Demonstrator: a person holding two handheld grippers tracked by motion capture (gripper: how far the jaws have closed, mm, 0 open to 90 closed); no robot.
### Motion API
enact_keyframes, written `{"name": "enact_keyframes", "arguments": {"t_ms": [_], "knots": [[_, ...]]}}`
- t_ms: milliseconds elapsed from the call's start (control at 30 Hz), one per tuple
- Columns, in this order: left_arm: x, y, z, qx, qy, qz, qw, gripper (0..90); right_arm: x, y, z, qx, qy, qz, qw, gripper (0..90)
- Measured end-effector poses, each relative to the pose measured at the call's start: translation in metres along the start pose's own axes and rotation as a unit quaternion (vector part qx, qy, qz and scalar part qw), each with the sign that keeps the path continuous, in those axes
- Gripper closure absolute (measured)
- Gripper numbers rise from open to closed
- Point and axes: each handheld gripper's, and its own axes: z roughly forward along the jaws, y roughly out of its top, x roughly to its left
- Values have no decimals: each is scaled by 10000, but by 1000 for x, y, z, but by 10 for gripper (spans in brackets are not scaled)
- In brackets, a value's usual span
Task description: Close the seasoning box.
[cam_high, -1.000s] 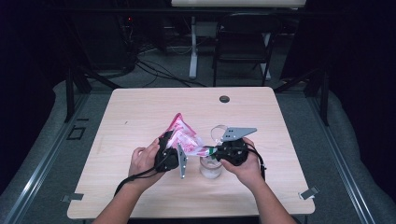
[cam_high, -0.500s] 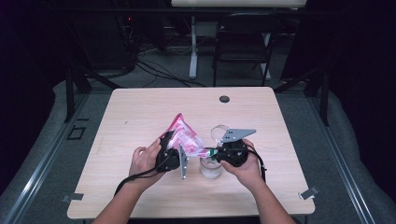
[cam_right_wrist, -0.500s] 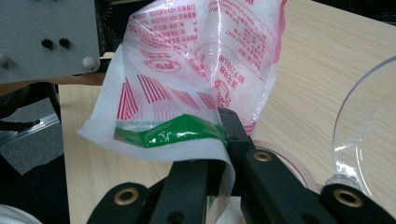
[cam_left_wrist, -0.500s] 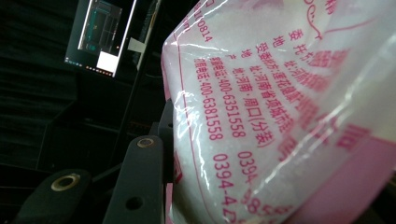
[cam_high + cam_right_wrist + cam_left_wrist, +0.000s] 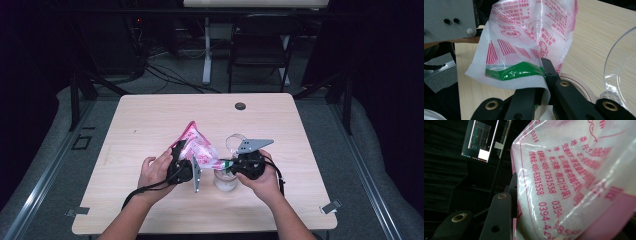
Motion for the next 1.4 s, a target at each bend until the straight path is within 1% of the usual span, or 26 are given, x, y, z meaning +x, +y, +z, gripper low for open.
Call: {"name": "enact_keyframes", "arguments": {"t_ms": [167,233,400,533,600,633,867,933,1133,1400], "knots": [[1,0,-1,3,21,42,10000,650,0,0,0,2,-11,-9,10000,893],[2,1,-1,-11,55,110,9999,650,0,-1,0,-7,-7,-4,10000,893],[2,1,-1,-20,81,152,9998,650,0,-1,0,35,5,-20,10000,892],[3,2,-2,-16,107,182,9998,651,0,-1,0,-22,-3,-15,10000,891],[5,3,-2,-33,142,264,9995,651,0,-1,-1,-38,2,5,10000,891],[5,4,-2,-4,150,282,9995,651,-1,-1,-1,-49,12,15,10000,891],[5,6,-2,-27,232,395,9989,651,-2,-2,-1,-50,24,61,10000,890],[6,6,-2,-41,227,422,9988,651,-3,-2,-1,-38,27,54,10000,890],[7,7,-2,-82,311,584,9978,651,-3,-3,-1,-34,36,66,10000,890],[8,9,-3,-84,363,672,9970,651,-3,-3,-2,-44,22,86,10000,890]]}}
